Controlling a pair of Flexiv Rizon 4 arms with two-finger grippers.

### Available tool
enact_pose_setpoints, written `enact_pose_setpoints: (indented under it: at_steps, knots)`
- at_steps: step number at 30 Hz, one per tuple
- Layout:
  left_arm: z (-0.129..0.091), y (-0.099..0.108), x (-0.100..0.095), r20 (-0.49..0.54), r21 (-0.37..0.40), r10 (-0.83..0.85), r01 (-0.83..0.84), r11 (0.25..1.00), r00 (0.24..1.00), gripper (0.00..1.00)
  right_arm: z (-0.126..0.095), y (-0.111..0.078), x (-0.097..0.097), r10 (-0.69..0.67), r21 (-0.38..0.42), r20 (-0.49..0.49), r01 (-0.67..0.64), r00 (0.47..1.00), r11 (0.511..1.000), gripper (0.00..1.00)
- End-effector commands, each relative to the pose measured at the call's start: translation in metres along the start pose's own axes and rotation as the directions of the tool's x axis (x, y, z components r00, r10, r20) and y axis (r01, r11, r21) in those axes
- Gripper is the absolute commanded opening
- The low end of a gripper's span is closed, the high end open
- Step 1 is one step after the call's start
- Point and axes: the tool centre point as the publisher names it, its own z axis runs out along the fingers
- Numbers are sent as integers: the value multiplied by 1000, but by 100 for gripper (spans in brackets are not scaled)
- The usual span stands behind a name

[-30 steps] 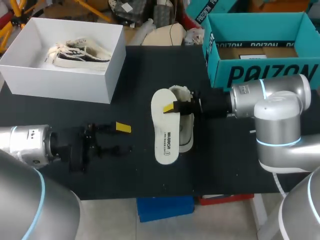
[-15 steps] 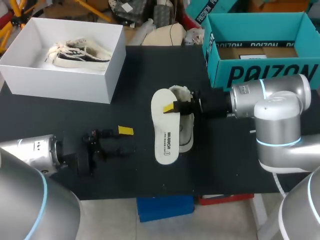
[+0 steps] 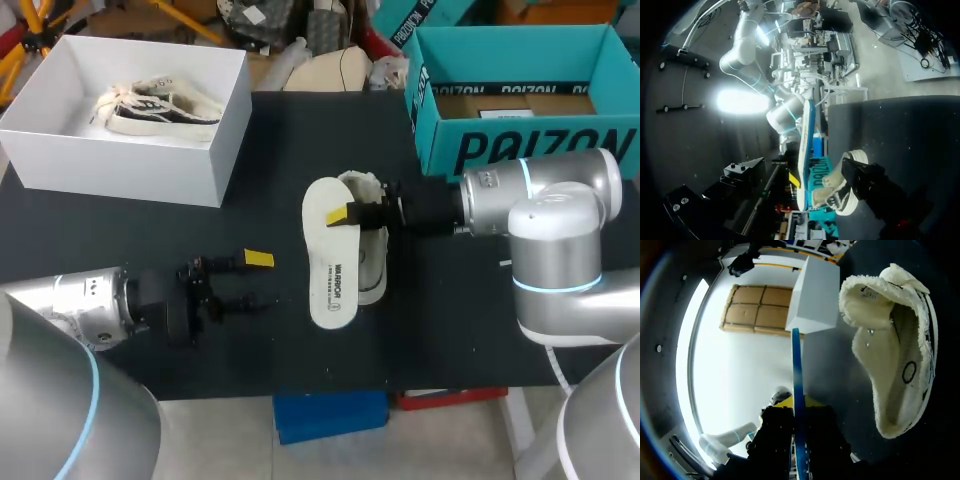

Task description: Take the shoe out of the shoebox, open the shoe tongue, remove and reinsert the insole, then place the shoe into the shoebox

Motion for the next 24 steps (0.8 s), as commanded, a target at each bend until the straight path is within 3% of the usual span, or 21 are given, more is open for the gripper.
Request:
enact_pose_setpoints:
  at_steps: [1, 7, 14, 24]
  knots:
    - [17, 10, 7, 1, 19, 11, -11, 1000, 1000, 100, 1, 0, 0, 1, 1, 2, -1, 1000, 1000, 0]
    - [36, 15, 10, 14, -3, 34, -34, 999, 999, 99, 1, 0, 0, 1, 1, 2, -1, 1000, 1000, 0]
    - [56, 23, 13, 23, -53, 69, -68, 996, 997, 82, 1, 0, 0, 1, 1, 2, -1, 1000, 1000, 0]
    - [82, 32, 11, 39, -63, 98, -96, 993, 994, 80, 1, 0, 0, 1, 1, 2, -1, 1000, 1000, 0]
